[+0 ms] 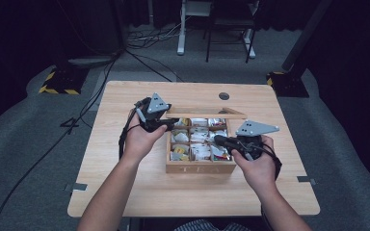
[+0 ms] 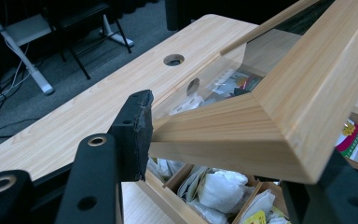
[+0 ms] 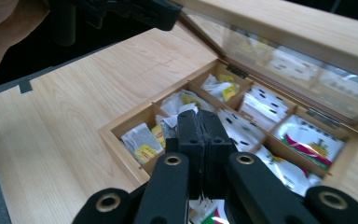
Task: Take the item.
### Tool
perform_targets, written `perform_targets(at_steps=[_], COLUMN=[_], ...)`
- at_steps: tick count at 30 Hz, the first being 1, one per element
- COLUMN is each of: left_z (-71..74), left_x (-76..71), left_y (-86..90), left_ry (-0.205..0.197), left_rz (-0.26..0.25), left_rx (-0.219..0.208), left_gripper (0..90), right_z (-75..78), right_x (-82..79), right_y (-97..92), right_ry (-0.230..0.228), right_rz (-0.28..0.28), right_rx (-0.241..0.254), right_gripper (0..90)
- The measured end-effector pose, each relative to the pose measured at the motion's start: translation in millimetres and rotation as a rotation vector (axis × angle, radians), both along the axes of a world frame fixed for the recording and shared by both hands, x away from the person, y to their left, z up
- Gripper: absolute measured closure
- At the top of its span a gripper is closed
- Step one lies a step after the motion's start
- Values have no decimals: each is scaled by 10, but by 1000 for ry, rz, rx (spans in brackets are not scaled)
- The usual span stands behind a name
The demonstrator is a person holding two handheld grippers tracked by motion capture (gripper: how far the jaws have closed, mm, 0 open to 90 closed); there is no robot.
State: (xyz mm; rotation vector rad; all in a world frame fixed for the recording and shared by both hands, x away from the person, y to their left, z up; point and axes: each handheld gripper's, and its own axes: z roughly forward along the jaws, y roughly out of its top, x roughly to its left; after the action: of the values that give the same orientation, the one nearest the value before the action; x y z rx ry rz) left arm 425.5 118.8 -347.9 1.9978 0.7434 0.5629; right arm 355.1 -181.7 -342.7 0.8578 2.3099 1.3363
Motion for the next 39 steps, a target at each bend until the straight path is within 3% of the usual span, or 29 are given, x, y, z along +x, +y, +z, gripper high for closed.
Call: perform_targets(at_steps=[8,26,39], left_z=[0,0,0], left_x=[-1,-4,-4], left_y=[-2,-3,-4], left_ry=[0,0,-1], left_rz=[1,3,4], left_rx=[0,2,3], left_gripper=[487,487,487], right_z=[80,56,-93], right_x=[-84,-152,-194], right_y=[-301,-819,-1198], right_ry=[-16,-16,9], right_rz=[-63,-190,-309], right_rx=[7,29,17], right_gripper=[890,890,890])
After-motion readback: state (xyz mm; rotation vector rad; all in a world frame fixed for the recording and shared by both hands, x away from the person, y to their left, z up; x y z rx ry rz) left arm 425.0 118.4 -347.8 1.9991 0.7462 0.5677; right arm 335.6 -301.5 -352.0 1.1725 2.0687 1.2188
